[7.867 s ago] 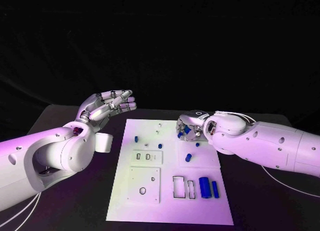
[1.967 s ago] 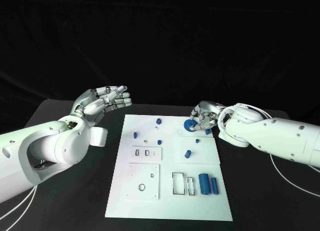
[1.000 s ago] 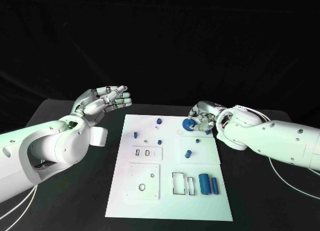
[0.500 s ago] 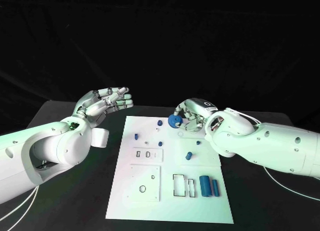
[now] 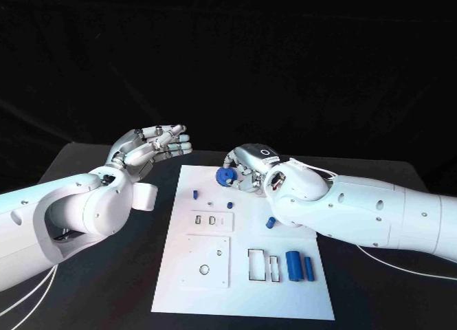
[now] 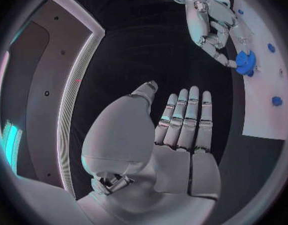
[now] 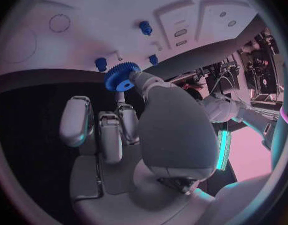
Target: Assemble the parts on the task board
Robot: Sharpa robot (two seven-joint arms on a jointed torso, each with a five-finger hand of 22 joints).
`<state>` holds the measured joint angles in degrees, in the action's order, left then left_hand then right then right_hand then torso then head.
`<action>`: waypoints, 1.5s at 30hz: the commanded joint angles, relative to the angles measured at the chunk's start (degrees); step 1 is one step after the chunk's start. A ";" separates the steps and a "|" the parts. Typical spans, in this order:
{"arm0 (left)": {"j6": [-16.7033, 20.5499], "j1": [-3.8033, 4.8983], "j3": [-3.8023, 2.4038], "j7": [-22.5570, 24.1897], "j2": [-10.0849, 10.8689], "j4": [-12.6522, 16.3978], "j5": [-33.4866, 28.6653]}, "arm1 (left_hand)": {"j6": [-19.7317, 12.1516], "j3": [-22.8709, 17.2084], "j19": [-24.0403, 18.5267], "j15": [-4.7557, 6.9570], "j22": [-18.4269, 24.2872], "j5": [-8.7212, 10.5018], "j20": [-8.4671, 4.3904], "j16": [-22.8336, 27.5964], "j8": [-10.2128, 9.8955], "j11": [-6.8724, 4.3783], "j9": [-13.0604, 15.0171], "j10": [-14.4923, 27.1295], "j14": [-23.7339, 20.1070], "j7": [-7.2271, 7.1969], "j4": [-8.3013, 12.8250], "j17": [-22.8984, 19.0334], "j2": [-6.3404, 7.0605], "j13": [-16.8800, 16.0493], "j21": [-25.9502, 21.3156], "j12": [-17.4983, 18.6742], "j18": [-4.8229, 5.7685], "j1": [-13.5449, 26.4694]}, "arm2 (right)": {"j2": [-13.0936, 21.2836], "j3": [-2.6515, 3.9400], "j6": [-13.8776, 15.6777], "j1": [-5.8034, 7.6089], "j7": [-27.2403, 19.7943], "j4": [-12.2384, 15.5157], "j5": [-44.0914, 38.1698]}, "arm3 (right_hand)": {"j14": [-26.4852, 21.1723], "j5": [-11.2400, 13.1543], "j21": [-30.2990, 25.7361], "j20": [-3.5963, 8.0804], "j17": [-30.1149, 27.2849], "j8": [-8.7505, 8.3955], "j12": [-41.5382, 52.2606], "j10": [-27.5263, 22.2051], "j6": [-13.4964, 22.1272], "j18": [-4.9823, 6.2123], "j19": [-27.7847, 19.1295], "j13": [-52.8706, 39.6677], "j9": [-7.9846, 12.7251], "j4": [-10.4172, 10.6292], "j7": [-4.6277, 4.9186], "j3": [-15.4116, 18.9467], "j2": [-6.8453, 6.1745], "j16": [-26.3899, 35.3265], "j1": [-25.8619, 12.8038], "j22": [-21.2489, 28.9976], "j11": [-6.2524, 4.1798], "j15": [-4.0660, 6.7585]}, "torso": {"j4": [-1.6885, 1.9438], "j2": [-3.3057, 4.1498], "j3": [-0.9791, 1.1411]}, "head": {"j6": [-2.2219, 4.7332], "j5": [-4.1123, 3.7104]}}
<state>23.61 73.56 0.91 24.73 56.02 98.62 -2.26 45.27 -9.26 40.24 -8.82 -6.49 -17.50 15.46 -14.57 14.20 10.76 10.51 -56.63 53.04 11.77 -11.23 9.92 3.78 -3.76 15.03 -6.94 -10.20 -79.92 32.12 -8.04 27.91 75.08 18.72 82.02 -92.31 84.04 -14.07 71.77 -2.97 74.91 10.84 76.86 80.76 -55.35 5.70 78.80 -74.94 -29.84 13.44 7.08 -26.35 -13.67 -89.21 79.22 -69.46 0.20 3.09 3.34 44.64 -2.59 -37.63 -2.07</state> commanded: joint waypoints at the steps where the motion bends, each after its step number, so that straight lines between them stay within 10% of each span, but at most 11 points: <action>1: -1.13 0.07 -0.05 0.26 -0.21 0.05 -0.10 | -0.35 0.00 0.35 -0.23 0.15 0.38 0.10 0.33 -0.10 0.18 -0.06 -0.20 -0.05 1.36 -0.39 0.14 -0.14 -0.01 0.08 0.39 -0.29 -0.43 | -1.28 -0.10 -1.24 -0.52 1.14 -1.49 -2.79 | 5.61 -0.46 0.01 0.16 13.40 1.54 0.14 0.32 -4.68 -0.45 -0.08 -0.38 -1.08 0.00 -2.41 -0.50 -0.02 -0.28 -0.13 0.13 -0.03 0.38 | -0.12 0.02 0.04 | -0.08 0.11; 45: -2.15 0.07 -0.05 -0.44 -0.55 -0.37 -0.10 | -0.35 0.00 0.35 -0.24 0.21 0.40 0.10 0.39 -0.11 0.19 -0.06 -0.27 -0.09 1.37 -0.50 0.19 -0.13 -0.02 0.05 0.50 -0.28 -0.41 | -3.37 -0.45 -5.60 -1.50 0.86 -4.66 -3.38 | 5.56 0.34 -1.04 -0.59 13.24 -1.06 -0.86 -0.57 -1.17 -0.34 -0.49 0.43 -0.05 0.02 -0.89 -1.02 -2.54 -0.23 -3.30 0.64 1.25 -0.64 | 0.01 0.03 0.05 | -0.74 0.31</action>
<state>22.54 73.56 0.90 24.08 55.57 98.16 -2.27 45.27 -9.26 40.24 -8.82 -6.32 -17.50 15.46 -14.57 14.20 10.76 10.52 -56.63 53.04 11.77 -11.23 10.05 3.79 -3.76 15.03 -6.65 -10.20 -79.92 28.72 -8.45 24.23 73.68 19.56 77.37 -95.30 83.82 -13.86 70.86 -3.40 74.90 10.04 76.27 80.19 -56.80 5.71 78.37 -74.51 -29.81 13.37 6.23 -27.23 -16.30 -89.20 76.60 -68.79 1.08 2.86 3.34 44.66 -2.55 -38.31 -1.79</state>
